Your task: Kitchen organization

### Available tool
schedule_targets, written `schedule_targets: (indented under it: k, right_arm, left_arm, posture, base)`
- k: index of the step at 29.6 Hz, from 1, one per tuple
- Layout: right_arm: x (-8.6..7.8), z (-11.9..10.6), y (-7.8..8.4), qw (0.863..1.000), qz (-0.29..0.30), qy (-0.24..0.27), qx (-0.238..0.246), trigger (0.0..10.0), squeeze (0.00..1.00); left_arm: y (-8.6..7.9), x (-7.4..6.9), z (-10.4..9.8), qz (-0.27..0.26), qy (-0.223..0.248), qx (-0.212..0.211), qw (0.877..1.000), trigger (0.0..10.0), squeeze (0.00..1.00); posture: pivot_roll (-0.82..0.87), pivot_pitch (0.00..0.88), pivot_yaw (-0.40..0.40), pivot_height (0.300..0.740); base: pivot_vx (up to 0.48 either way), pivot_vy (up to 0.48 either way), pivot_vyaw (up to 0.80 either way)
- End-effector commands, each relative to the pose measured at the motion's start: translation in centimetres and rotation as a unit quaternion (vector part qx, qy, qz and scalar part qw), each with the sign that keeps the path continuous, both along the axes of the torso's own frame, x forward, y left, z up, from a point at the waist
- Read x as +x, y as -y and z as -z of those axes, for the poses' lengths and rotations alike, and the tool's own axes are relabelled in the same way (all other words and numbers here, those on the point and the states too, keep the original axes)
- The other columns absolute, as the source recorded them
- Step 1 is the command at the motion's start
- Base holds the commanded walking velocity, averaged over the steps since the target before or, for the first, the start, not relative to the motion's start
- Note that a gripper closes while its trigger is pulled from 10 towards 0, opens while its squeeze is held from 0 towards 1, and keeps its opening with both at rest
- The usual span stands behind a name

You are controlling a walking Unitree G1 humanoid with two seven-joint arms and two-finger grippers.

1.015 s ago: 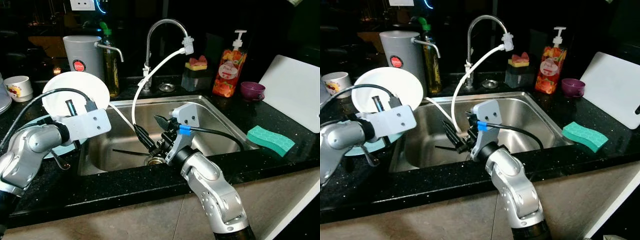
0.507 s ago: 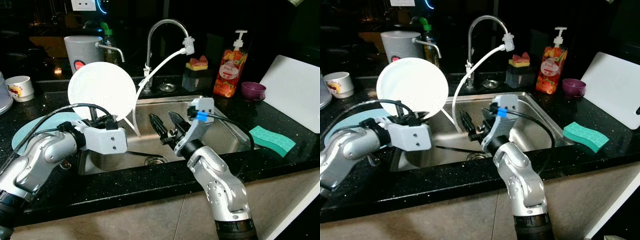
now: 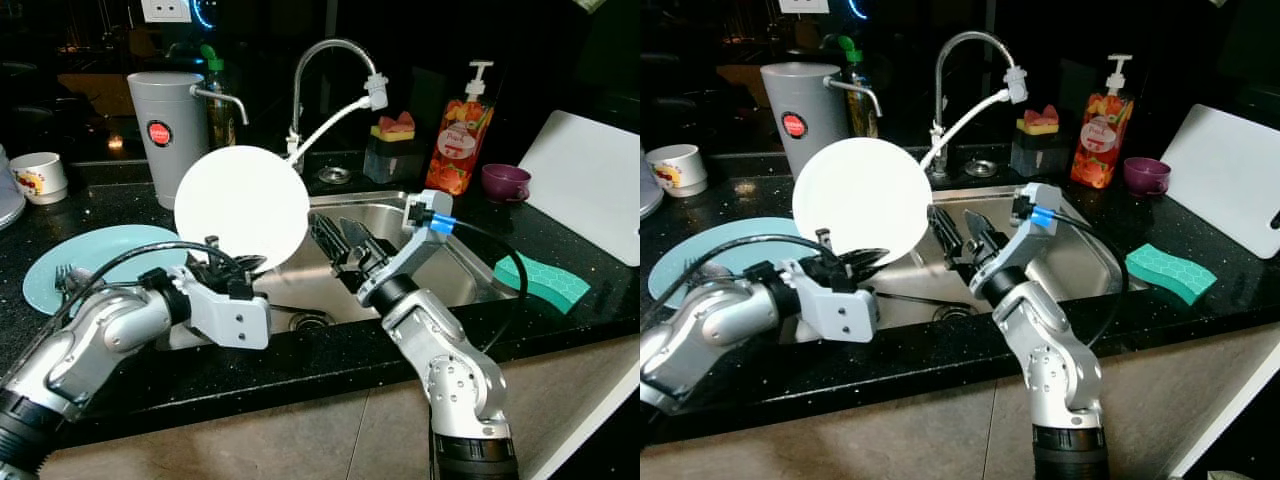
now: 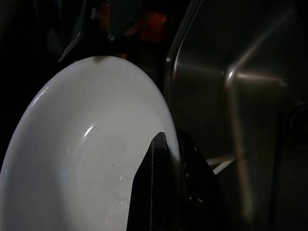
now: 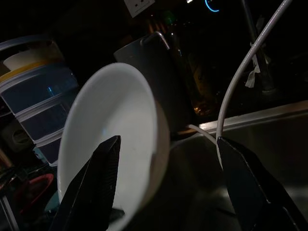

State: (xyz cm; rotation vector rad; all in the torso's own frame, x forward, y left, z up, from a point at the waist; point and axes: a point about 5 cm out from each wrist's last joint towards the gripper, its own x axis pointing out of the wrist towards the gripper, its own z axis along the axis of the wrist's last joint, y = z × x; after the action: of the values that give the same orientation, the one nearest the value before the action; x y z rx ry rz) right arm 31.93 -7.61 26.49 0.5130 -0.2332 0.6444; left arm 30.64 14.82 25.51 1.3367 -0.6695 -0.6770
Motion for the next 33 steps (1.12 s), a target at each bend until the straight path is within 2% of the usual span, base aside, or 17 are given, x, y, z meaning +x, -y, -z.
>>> schedule_targets:
  k: [1, 3, 13, 14, 15, 16, 33]
  right_arm:
    - [-0.2, -0.5, -0.2, 1.000, -0.014, 0.008, 0.003, 10.0, 0.00]
    - [-0.2, -0.2, -0.4, 1.000, -0.018, -0.001, -0.005, 10.0, 0.00]
    - [0.2, 0.8, -0.5, 0.999, -0.010, -0.028, -0.027, 10.0, 0.00]
    - [0.2, 0.9, -0.5, 0.999, -0.010, -0.030, -0.027, 6.4, 0.00]
    - [0.3, 0.9, -0.5, 0.999, -0.009, -0.031, -0.027, 6.4, 0.00]
    - [0.3, 0.9, -0.4, 0.999, -0.008, -0.032, -0.023, 0.0, 0.00]
    - [0.4, 0.6, -0.3, 1.000, -0.009, -0.024, -0.017, 0.0, 0.00]
  left_arm:
    - [0.8, -0.5, 0.2, 0.027, 0.005, 0.007, 1.000, 10.0, 0.00]
    - [1.3, -0.8, 0.3, 0.043, 0.014, 0.008, 0.999, 10.0, 0.00]
    - [2.0, -1.0, 0.5, 0.061, 0.030, 0.012, 0.998, 10.0, 0.00]
    - [2.0, -1.0, 0.6, 0.061, 0.030, 0.013, 0.998, 10.0, 0.00]
    - [2.0, -1.0, 0.6, 0.060, 0.030, 0.013, 0.998, 10.0, 0.00]
    - [2.0, -1.0, 0.6, 0.059, 0.028, 0.012, 0.998, 10.0, 0.00]
    - [2.2, -1.1, 0.8, 0.059, 0.026, -0.004, 0.998, 10.0, 0.00]
  posture:
    - [0.12, 0.066, -0.036, 0.740]
    - [0.12, 0.066, -0.036, 0.740]
    - [0.12, 0.067, -0.037, 0.740]
    - [0.12, 0.067, -0.037, 0.740]
    - [0.12, 0.067, -0.037, 0.740]
    - [0.12, 0.067, -0.037, 0.740]
    - [0.12, 0.058, -0.044, 0.740]
  base:
    - [0.000, 0.000, 0.00]
    - [0.000, 0.000, 0.00]
    - [0.000, 0.000, 0.00]
    - [0.000, 0.000, 0.00]
    - [0.000, 0.000, 0.00]
    - [0.000, 0.000, 0.00]
    - [0.000, 0.000, 0.00]
